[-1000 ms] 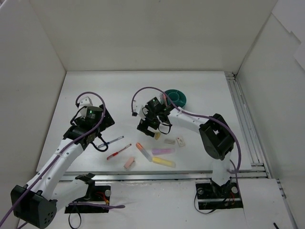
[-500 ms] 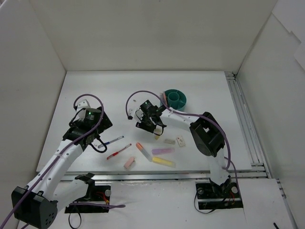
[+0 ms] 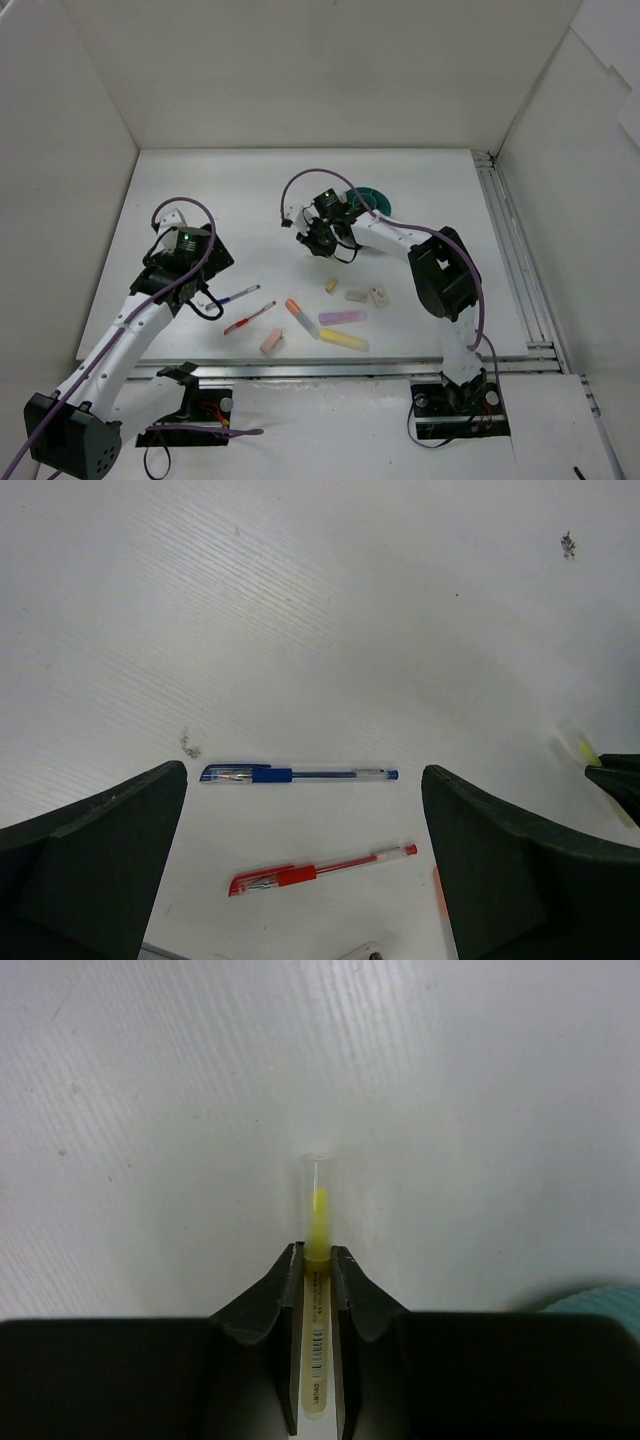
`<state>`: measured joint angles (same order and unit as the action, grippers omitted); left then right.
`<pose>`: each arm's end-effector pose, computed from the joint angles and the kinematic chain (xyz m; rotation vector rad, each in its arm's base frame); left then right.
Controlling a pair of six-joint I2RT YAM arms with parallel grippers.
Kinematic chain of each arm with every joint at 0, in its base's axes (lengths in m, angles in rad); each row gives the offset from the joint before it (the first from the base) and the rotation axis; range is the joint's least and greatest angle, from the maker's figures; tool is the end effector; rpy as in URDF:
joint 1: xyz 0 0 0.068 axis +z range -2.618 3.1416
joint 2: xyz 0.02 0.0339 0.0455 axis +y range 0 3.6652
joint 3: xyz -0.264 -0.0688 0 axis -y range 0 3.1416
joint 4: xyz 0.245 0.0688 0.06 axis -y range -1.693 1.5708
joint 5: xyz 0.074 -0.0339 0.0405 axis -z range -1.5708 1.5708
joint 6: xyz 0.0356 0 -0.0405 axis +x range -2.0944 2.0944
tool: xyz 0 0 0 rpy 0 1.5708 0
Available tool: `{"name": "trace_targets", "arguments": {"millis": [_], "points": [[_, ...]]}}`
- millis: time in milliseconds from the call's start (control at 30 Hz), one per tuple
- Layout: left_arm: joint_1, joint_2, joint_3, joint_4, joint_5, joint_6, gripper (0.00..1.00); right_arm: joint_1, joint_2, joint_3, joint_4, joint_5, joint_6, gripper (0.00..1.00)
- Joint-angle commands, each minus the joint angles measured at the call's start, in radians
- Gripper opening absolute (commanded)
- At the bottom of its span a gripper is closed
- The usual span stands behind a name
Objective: Sort the stationery into containers
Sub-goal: Pick up the pen from the center of the board, then place the pen in the storage box.
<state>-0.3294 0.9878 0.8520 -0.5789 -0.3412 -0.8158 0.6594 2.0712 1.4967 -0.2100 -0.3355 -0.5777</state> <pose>0.1995 -0.0556 0.2897 -0.7102 2.1312 -0.2294 0.3573 0.2918 0.1863 -1.4878 1.8076 0.4347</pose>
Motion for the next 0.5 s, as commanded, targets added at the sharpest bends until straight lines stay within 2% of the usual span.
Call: {"name": "trace_targets", "arguments": {"millis": [0, 33, 100, 133, 200, 300, 467], "points": [[0.016, -0.015, 0.039, 0.014, -0.021, 0.003, 1.00, -0.012, -0.149, -0.010, 0.130, -0.102, 0.019, 0.00], [0.016, -0.018, 0.041, 0.016, -0.019, 0.003, 1.00, -0.021, -0.216, -0.086, 0.268, -0.105, 0.041, 0.00], [0.016, -0.020, 0.044, 0.016, -0.019, 0.006, 1.00, -0.037, -0.296, -0.238, 0.439, -0.121, 0.120, 0.00], [0.016, -0.020, 0.045, 0.019, -0.015, 0.007, 1.00, -0.053, -0.375, -0.297, 0.619, -0.123, 0.149, 0.00], [0.016, -0.021, 0.042, 0.027, -0.007, 0.012, 1.00, -0.087, -0.465, -0.420, 0.822, -0.114, 0.243, 0.00], [0.016, -0.015, 0.039, 0.045, 0.014, 0.015, 1.00, -0.127, -0.511, -0.466, 0.914, -0.085, 0.324, 0.00], [0.026, 0.014, 0.044, 0.068, 0.028, 0.010, 1.00, -0.193, -0.487, -0.484, 1.029, -0.046, 0.416, 0.00]]}}
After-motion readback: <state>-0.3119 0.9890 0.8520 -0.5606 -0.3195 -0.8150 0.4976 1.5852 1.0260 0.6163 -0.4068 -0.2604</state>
